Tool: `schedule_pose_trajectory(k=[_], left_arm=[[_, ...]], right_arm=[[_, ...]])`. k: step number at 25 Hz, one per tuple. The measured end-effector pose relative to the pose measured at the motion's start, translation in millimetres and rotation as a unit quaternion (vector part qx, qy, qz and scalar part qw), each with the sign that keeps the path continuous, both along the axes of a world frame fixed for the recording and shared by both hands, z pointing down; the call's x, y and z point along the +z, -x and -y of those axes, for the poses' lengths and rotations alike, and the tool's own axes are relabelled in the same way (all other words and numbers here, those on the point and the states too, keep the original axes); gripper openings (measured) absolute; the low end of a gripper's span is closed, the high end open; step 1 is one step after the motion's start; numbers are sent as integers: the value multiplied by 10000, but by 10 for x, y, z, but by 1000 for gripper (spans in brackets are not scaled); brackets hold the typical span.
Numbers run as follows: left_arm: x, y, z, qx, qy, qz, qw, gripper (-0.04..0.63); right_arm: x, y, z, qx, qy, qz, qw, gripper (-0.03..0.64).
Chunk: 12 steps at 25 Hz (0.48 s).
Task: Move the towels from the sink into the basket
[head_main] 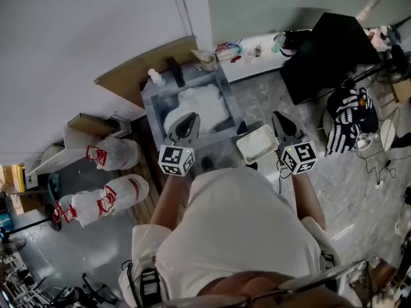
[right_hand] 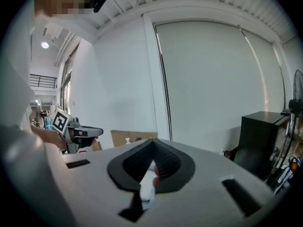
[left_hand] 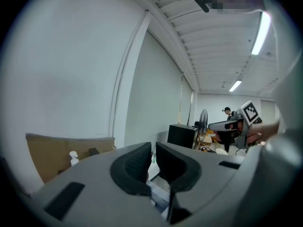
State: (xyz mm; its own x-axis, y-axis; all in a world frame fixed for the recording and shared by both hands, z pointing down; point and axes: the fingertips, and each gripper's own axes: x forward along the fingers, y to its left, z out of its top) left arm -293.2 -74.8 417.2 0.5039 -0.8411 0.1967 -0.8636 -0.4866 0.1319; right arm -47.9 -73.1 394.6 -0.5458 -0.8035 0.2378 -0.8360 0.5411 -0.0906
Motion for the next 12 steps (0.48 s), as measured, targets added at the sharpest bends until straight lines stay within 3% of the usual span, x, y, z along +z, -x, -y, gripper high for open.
schedule_pose_trajectory(k=[12], left_arm=[[501, 9, 202, 275, 405, 404, 9980, 34]], right_arm=[[314, 70, 85, 26, 297, -34, 9995, -5]])
